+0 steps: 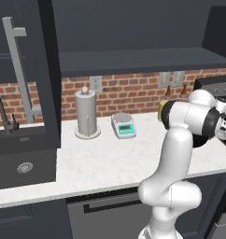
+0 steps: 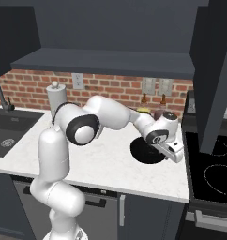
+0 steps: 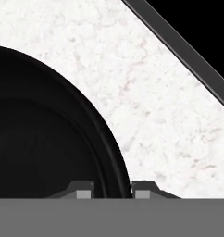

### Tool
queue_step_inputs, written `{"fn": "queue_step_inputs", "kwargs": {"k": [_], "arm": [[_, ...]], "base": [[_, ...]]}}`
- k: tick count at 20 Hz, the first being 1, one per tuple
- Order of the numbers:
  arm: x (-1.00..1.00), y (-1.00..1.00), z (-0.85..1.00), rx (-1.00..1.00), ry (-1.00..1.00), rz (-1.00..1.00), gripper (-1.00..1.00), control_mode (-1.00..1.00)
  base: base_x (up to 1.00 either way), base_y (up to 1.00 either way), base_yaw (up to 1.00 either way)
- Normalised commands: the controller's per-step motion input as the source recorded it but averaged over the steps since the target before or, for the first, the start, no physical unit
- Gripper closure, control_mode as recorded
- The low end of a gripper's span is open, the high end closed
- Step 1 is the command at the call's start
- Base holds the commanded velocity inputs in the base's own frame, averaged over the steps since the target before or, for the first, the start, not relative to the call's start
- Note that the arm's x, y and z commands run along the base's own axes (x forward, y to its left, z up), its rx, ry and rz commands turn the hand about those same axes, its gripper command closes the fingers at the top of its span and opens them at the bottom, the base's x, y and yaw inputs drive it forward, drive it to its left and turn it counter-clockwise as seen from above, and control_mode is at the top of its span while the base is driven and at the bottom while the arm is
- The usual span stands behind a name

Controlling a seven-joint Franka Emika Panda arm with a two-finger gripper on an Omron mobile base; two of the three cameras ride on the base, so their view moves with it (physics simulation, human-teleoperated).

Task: Pick up the bowls on the counter and stack them on top of one another in the open cabinet. Place the smaller bowl on top of the larger bowl.

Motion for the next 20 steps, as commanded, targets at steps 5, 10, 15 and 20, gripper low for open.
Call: {"fn": "queue_step_inputs", "kwargs": {"k": [5,10,15,20], "arm": [[0.00,0.13,0.18,-0.05,0.01,0.00,1.00,-1.00],[-0.38,0.00,0.22,0.00,0.00,-0.02,1.00,-1.00],[-0.75,-0.04,0.15,0.01,-0.01,-0.06,1.00,-1.00],[-0.83,-0.01,0.55,0.03,-0.06,-0.06,1.00,-1.00]], "base": [[0.00,0.00,0.00],[0.00,0.00,0.00],[0.00,0.00,0.00],[0.00,0.00,0.00]]}}
